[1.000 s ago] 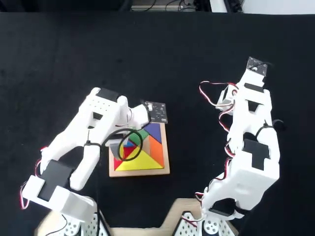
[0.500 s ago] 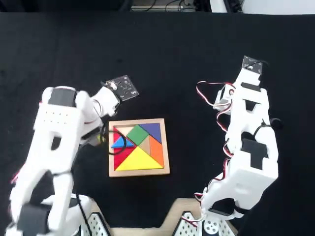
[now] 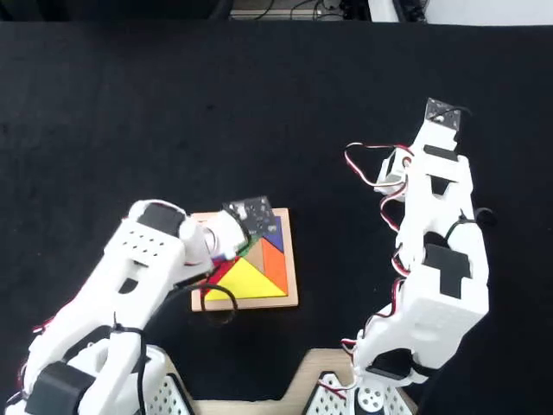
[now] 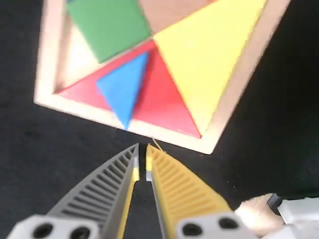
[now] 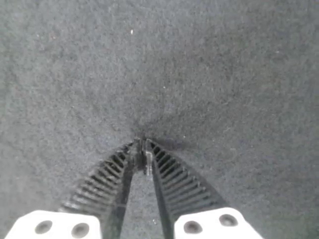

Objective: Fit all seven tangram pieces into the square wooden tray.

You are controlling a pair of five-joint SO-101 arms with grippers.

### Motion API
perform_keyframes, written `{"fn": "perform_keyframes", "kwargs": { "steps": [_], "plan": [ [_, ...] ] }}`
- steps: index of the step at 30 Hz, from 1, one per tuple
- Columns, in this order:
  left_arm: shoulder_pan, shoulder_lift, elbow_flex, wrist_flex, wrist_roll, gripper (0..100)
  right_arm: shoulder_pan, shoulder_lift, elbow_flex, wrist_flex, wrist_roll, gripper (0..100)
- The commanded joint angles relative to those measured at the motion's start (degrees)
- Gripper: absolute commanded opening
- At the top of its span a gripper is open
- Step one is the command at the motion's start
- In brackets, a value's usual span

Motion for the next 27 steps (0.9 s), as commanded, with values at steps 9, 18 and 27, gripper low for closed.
{"fn": "perform_keyframes", "kwargs": {
  "steps": [9,18,27],
  "plan": [
    [2.95,0.09,4.88,-9.93,-1.23,3,-0.97,-0.31,-1.01,-1.58,0.53,1.1],
    [2.51,0.18,7.08,-12.92,-1.23,3,-0.97,-0.31,-0.92,-1.58,0.53,1.1],
    [1.19,3.16,8.13,-17.58,-1.32,3,-0.97,-0.31,-0.84,-1.58,0.53,1.1]
  ]
}}
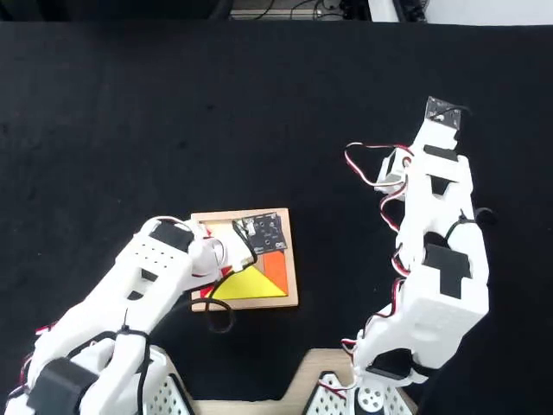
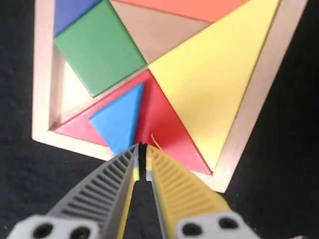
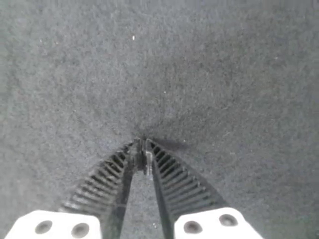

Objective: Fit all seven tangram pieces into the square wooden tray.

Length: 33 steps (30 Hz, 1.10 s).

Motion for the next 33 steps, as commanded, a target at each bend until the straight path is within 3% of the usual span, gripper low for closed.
{"fn": "perform_keyframes", "kwargs": {
  "steps": [1,12,22,33],
  "plan": [
    [-1.01,2.46,-0.4,-1.58,-0.44,3,-0.97,-0.31,-0.84,-0.7,0.53,1.1],
    [-1.1,7.65,-4.35,-1.76,-0.44,3,-0.97,-0.31,-0.84,-0.7,0.53,1.1],
    [-7.52,16.35,-12.0,-2.11,-2.81,3,-1.05,-0.31,-0.84,-0.79,0.53,1.1],
    [-2.77,17.23,-14.73,-3.16,-2.11,3,-1.85,-0.31,-0.84,-0.79,0.62,1.1]
  ]
}}
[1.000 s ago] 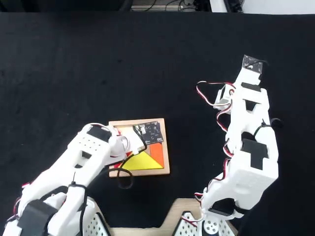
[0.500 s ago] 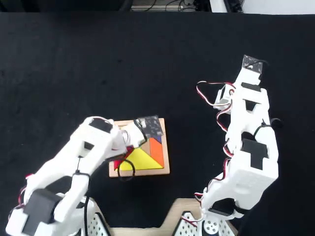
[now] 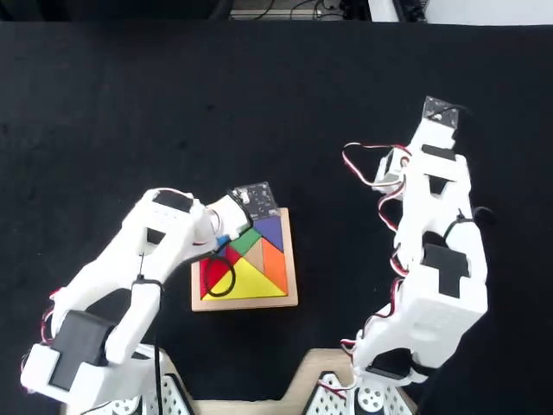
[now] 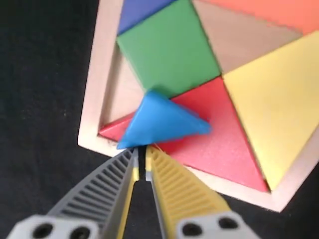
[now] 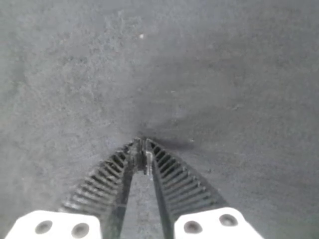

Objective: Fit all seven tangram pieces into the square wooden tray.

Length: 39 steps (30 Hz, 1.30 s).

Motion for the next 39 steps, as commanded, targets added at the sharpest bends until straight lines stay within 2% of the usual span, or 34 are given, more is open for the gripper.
{"fn": "perform_keyframes", "kwargs": {
  "steps": [1,11,16,21,27,32,34,36,39],
  "plan": [
    [2.15,0.26,-2.59,-0.88,0.97,3,-0.79,-0.31,-0.84,-0.79,0.62,1.1],
    [5.14,0.44,-6.2,-2.2,2.37,3,-0.79,-0.31,-0.84,-0.79,0.62,1.1],
    [7.78,0.35,-6.46,-6.42,7.38,3,-0.79,-0.31,-0.84,-0.79,0.62,1.1],
    [7.43,-0.26,-8.92,-5.19,8.26,3,-0.79,-0.31,-0.84,-0.88,0.62,1.1],
    [4.62,-0.26,-20.35,6.51,14.42,3,-0.79,-0.31,-0.92,-0.97,0.62,1.1],
    [12.97,-2.64,-23.96,22.33,23.82,3,-0.79,-0.31,-0.92,-0.97,0.62,1.1],
    [16.22,-4.84,-20.53,24.7,24.44,3,-0.79,-0.31,-0.92,-0.97,0.62,1.1],
    [16.48,-7.21,-16.04,22.51,24.44,3,-0.79,-0.31,-0.92,-0.97,0.62,1.1],
    [15.34,-9.58,-6.37,11.69,24.88,3,-0.7,-0.31,-0.84,-0.79,0.62,1.1]
  ]
}}
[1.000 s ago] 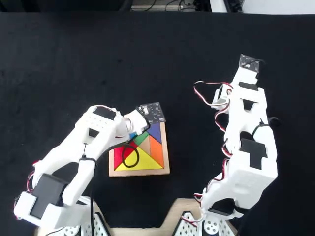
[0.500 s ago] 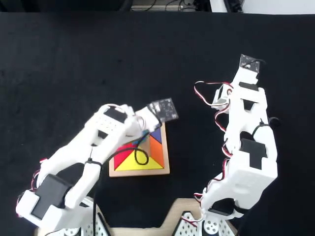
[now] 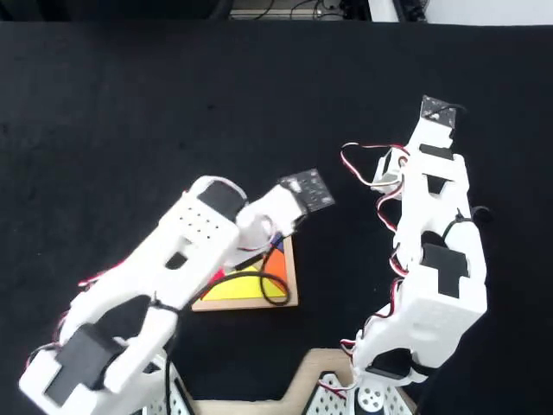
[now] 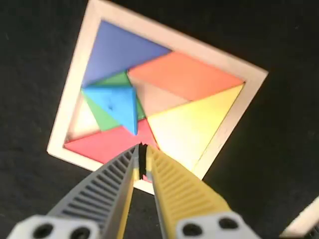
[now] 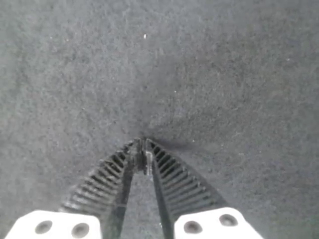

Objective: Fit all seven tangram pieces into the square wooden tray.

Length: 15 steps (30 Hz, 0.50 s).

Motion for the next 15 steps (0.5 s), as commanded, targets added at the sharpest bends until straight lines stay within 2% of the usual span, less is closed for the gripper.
{"fn": "perform_keyframes", "kwargs": {
  "steps": [1,6,15],
  "plan": [
    [-0.13,-3.69,9.54,-11.52,1.49,3,-0.79,-0.31,-0.84,-0.79,0.62,1.1],
    [-0.31,-3.69,17.01,-22.95,2.29,3,-0.7,-0.31,-0.84,-0.7,0.62,1.1],
    [-1.54,-2.29,17.98,-29.19,2.2,3,-0.79,-0.31,-0.84,-0.7,0.62,1.1]
  ]
}}
